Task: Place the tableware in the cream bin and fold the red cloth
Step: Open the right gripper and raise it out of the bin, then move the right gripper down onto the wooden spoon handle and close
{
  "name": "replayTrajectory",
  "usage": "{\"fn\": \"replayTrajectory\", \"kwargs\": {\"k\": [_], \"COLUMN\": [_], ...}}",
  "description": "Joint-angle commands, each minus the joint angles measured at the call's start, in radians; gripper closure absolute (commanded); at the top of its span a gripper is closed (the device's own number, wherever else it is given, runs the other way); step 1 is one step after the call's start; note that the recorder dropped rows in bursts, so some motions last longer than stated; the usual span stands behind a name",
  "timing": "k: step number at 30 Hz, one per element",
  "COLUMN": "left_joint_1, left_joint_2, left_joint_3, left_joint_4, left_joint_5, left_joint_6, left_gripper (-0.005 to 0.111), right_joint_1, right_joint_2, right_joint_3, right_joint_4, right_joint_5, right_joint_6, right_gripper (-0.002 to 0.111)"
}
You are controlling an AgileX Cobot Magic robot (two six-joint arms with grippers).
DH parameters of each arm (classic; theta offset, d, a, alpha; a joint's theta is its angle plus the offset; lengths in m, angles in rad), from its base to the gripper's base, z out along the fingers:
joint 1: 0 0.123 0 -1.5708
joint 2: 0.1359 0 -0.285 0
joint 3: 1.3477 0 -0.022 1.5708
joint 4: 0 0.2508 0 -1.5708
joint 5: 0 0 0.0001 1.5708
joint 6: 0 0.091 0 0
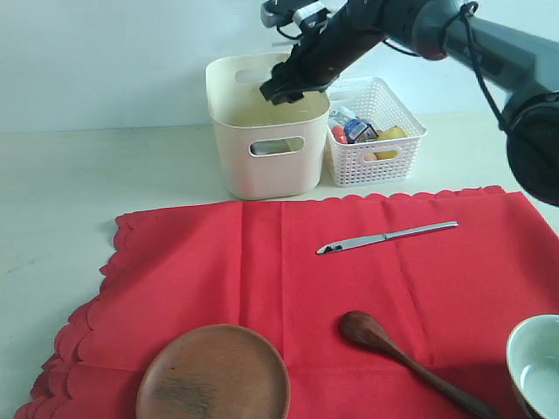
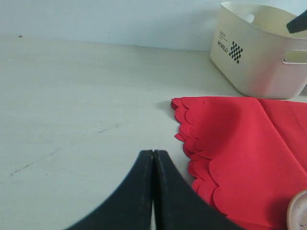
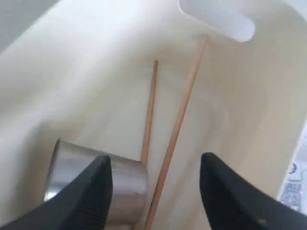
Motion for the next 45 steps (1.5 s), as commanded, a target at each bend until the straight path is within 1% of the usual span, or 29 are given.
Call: {"fn": "replayTrajectory", "kwargs": {"k": [1, 4, 7, 9, 12, 14, 15, 17, 18, 23, 27, 28, 29, 31, 33, 35, 40, 42, 45], "left_joint_1": [0.003, 0.003, 0.003, 0.003, 0.003, 0.003, 0.003, 0.003, 0.003, 0.003, 0.003, 0.003, 0.003, 0.003, 0.003, 0.003, 0.003, 0.003, 0.003], "left_joint_2": [-0.006, -0.006, -0.006, -0.006, -0.006, -0.006, -0.006, -0.006, -0.006, -0.006, -0.006, -0.006, -0.006, -0.006, -0.006, -0.006, -0.006, -0.006, -0.006], "left_joint_3": [0.004, 0.004, 0.004, 0.004, 0.004, 0.004, 0.004, 0.004, 0.004, 0.004, 0.004, 0.004, 0.004, 0.004, 0.004, 0.004, 0.004, 0.004, 0.004], "left_joint_4": [0.002, 0.002, 0.002, 0.002, 0.002, 0.002, 0.002, 0.002, 0.002, 0.002, 0.002, 0.002, 0.002, 0.002, 0.002, 0.002, 0.002, 0.002, 0.002], "left_joint_5": [-0.008, -0.008, -0.008, -0.008, -0.008, -0.008, -0.008, -0.008, -0.008, -0.008, -0.008, -0.008, -0.008, -0.008, -0.008, -0.008, -0.008, -0.008, -0.008], "left_joint_6": [-0.002, -0.002, -0.002, -0.002, -0.002, -0.002, -0.002, -0.002, -0.002, -0.002, -0.002, -0.002, -0.002, -0.002, -0.002, -0.002, -0.002, -0.002, -0.002], "left_gripper": [0.107, 0.107, 0.107, 0.107, 0.107, 0.107, 0.107, 0.107, 0.107, 0.107, 0.107, 0.107, 0.107, 0.107, 0.107, 0.107, 0.107, 0.107, 0.107], "right_joint_1": [-0.003, -0.003, -0.004, -0.012, -0.037, -0.051, -0.06, -0.074, -0.079, -0.081, -0.081, -0.081, -0.081, -0.081, -0.081, -0.081, -0.081, -0.081, -0.081], "right_joint_2": [-0.118, -0.173, -0.218, -0.242, -0.267, -0.282, -0.293, -0.329, -0.345, -0.46, -0.631, -0.682, -0.709, -0.809, -0.878, -0.93, -0.973, -0.973, -0.969], "right_joint_3": [-0.007, -0.007, -0.007, -0.007, -0.007, -0.007, -0.002, 0.041, 0.064, 0.249, 0.54, 0.632, 0.683, 0.874, 0.999, 1.104, 1.236, 1.264, 1.305], "right_joint_4": [-0.005, -0.029, -0.108, -0.146, -0.14, -0.136, -0.132, -0.107, -0.093, -0.109, -0.14, -0.164, -0.181, -0.256, -0.285, -0.283, -0.26, -0.251, -0.181], "right_joint_5": [0.119, 0.195, 0.276, 0.335, 0.411, 0.411, 0.411, 0.411, 0.411, 0.411, 0.253, 0.202, 0.181, 0.101, 0.016, -0.013, -0.019, -0.026, -0.058], "right_joint_6": [0.053, 0.053, 0.119, 0.152, 0.168, 0.168, 0.168, 0.177, 0.177, 0.158, 0.159, 0.159, 0.159, 0.186, 0.236, 0.238, 0.238, 0.238, 0.232], "right_gripper": [0.054, 0.055, 0.062, 0.071, 0.082, 0.09, 0.095, 0.106, 0.108, 0.108, 0.108, 0.108, 0.108, 0.108, 0.108, 0.108, 0.108, 0.108, 0.108]}}
